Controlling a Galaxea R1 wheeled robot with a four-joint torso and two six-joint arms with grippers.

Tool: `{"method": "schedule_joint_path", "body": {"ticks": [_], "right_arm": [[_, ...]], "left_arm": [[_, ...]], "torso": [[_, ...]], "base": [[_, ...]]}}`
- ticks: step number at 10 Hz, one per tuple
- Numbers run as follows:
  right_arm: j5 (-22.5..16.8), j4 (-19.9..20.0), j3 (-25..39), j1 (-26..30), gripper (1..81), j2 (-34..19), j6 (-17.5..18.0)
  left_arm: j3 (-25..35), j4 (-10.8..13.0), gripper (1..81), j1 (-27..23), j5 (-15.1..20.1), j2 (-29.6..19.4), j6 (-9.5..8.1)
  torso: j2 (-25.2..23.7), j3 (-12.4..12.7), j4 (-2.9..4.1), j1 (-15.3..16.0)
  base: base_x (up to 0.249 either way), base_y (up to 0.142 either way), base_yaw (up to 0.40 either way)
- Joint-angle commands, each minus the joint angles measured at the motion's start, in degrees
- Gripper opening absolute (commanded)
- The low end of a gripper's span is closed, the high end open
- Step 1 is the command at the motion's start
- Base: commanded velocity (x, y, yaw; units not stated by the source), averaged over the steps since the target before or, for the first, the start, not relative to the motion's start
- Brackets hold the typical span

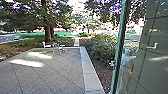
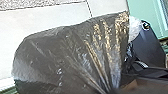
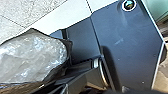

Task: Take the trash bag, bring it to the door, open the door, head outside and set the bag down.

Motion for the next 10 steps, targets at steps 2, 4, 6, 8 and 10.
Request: {"method": "schedule_joint_path", "body": {"ticks": [2,4,6,8,10], "right_arm": [[-2.7,-0.5,-2.0,2.5,81.1,-0.9,-0.1],[-2.7,-0.3,-2.7,2.3,81.1,-1.2,0.0],[-2.7,-0.4,-2.4,2.4,81.1,-1.2,-0.1],[-2.7,-0.2,-2.3,2.3,81.1,-1.0,-0.1],[-2.7,-0.2,-2.0,2.3,81.1,-1.0,-0.1]], "left_arm": [[-0.3,0.6,1.0,-3.4,3.0,-1.0,0.18],[-0.3,0.5,1.0,-3.4,3.0,-1.1,0.18],[-0.3,0.5,1.0,-3.4,3.0,-1.1,0.18],[-0.3,0.4,1.0,-3.3,2.9,-1.1,0.27],[-0.2,0.5,1.0,-3.4,2.9,-1.0,0.27]], "torso": [[0.0,0.0,0.00,0.0],[0.0,0.0,0.00,0.0],[0.0,0.0,0.00,0.0],[0.0,0.0,0.00,0.0],[0.0,0.0,0.00,0.0]], "base": [[0.118,0.000,0.000],[0.116,0.000,0.000],[0.115,0.000,0.000],[0.106,0.000,0.000],[0.101,0.000,0.000]]}}
